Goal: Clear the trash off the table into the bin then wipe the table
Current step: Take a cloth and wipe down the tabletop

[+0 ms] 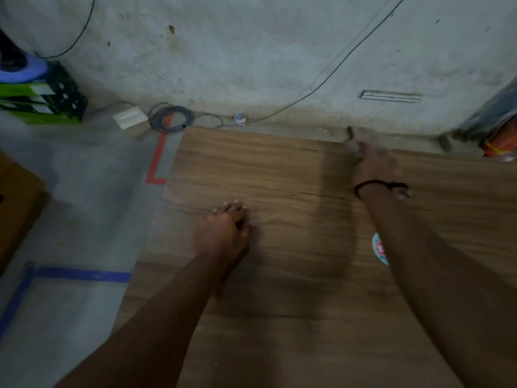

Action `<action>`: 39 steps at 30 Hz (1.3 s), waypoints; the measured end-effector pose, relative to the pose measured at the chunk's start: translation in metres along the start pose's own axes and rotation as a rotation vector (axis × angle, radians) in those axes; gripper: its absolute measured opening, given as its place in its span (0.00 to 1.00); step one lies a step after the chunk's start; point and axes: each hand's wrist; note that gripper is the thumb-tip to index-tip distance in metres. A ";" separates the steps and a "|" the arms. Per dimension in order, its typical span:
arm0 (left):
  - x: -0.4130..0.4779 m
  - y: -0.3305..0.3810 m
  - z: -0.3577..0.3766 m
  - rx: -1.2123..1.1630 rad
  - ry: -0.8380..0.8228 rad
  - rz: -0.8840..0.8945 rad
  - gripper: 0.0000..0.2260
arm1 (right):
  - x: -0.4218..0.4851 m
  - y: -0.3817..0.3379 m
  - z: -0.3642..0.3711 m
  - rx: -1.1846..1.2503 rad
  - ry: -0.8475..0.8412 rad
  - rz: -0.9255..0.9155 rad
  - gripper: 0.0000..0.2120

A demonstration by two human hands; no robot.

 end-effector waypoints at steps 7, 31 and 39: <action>0.000 0.000 0.008 -0.042 0.054 -0.032 0.19 | 0.027 -0.033 0.038 -0.130 -0.144 0.069 0.22; -0.010 -0.095 -0.008 -0.005 0.140 -0.225 0.19 | -0.066 -0.208 0.081 -0.190 -0.348 -0.510 0.21; -0.012 -0.102 0.014 -0.009 0.258 -0.214 0.22 | -0.125 -0.293 0.054 0.101 -0.503 -1.113 0.24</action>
Point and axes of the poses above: each hand's wrist, its own x-axis towards the middle knuckle, its own z-axis out of the palm, y = z × x, and after that the axes turned 5 degrees about -z, right-handed
